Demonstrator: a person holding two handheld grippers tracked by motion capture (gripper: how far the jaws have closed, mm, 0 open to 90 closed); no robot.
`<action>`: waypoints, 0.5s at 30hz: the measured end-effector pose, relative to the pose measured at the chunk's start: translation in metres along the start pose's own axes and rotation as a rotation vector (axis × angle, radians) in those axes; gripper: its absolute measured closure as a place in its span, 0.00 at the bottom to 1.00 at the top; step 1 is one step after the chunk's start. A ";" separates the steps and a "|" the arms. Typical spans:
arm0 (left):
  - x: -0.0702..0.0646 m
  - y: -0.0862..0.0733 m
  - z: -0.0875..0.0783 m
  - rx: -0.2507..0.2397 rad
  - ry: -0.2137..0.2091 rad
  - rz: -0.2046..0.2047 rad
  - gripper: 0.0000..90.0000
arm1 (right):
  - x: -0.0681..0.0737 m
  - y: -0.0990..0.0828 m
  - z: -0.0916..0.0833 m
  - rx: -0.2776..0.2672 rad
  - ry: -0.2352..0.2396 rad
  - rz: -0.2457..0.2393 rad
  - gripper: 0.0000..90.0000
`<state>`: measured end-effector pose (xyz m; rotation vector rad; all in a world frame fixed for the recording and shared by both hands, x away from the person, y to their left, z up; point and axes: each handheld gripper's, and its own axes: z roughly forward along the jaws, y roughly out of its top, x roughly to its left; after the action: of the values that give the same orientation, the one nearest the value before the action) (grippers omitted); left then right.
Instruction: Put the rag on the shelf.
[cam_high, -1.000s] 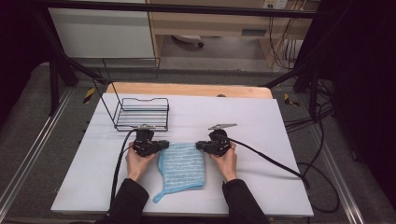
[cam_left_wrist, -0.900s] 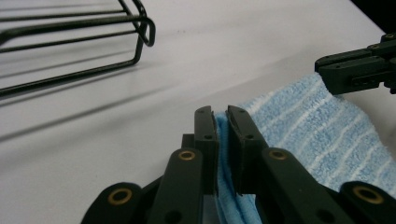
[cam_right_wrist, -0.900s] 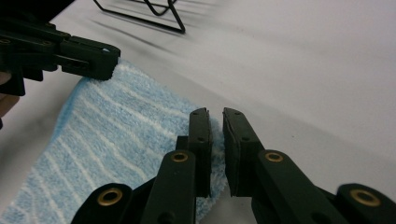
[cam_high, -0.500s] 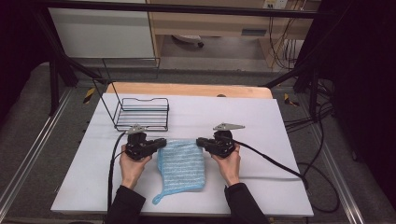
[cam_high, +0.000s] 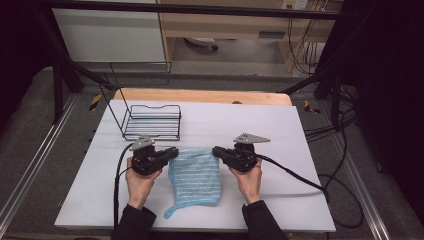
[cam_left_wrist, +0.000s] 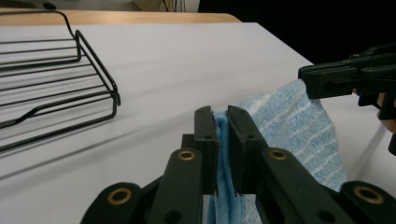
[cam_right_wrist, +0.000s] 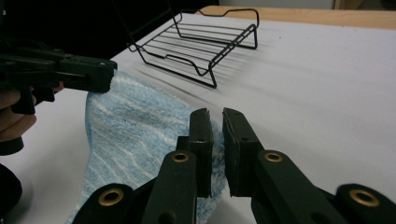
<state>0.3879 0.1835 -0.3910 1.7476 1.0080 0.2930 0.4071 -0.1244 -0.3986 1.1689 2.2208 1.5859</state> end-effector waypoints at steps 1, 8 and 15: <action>-0.002 0.001 -0.001 -0.005 -0.008 -0.004 0.92 | 0.000 0.001 -0.002 -0.011 0.001 -0.005 0.92; -0.012 0.007 -0.010 -0.049 -0.017 0.018 0.92 | 0.005 0.006 -0.016 -0.066 0.008 -0.011 0.92; -0.019 0.016 -0.021 -0.105 -0.019 0.032 0.92 | 0.015 0.016 -0.026 -0.107 -0.003 -0.056 0.93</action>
<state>0.3710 0.1820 -0.3637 1.6700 0.9357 0.3432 0.3909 -0.1313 -0.3694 1.0701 2.1190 1.6569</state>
